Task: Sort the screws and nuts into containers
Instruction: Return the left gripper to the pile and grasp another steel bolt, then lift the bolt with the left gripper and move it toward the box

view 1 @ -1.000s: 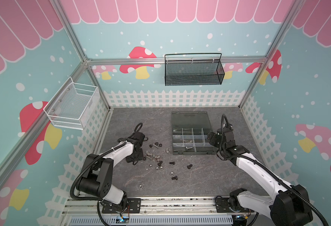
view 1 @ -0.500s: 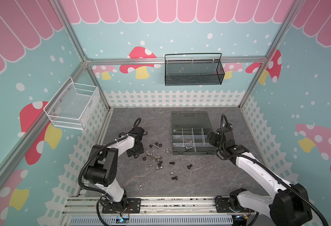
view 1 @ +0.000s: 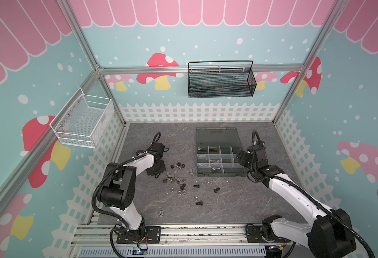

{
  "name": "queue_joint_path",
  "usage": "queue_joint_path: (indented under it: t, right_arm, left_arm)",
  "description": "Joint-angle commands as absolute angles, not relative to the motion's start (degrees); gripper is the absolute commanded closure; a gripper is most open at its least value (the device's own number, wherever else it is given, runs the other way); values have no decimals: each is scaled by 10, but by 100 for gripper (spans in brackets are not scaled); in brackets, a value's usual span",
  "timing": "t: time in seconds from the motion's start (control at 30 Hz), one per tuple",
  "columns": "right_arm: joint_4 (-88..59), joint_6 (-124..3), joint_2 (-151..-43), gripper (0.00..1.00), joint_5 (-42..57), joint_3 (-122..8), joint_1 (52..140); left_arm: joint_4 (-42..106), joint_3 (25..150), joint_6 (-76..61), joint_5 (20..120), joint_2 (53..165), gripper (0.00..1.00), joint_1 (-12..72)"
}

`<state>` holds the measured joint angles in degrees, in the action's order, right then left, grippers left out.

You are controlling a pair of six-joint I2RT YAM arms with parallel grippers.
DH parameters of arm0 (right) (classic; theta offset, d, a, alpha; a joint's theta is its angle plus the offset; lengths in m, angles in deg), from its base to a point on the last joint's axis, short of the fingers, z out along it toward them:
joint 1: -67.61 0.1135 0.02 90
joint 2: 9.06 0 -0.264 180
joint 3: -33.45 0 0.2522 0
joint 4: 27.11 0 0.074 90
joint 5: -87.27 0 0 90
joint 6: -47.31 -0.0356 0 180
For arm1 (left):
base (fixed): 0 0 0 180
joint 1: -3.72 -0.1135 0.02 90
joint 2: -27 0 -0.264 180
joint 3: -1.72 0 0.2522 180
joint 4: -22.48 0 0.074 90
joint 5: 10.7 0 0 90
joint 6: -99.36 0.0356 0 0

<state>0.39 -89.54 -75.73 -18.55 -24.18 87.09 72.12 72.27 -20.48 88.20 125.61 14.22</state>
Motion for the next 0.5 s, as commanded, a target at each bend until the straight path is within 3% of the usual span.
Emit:
queue_joint_path:
  t: [0.0, 0.23, 0.47]
  right_arm:
    - [10, -902, -760, 3, -195, -253, 869]
    - [10, -901, -754, 3, -198, -250, 869]
    - [10, -899, -752, 3, -203, -253, 869]
  left_arm:
    - [721, 709, -217, 872, 1270, 80, 136]
    - [710, 706, -209, 848, 1264, 96, 136]
    - [705, 730, -198, 847, 1219, 96, 168]
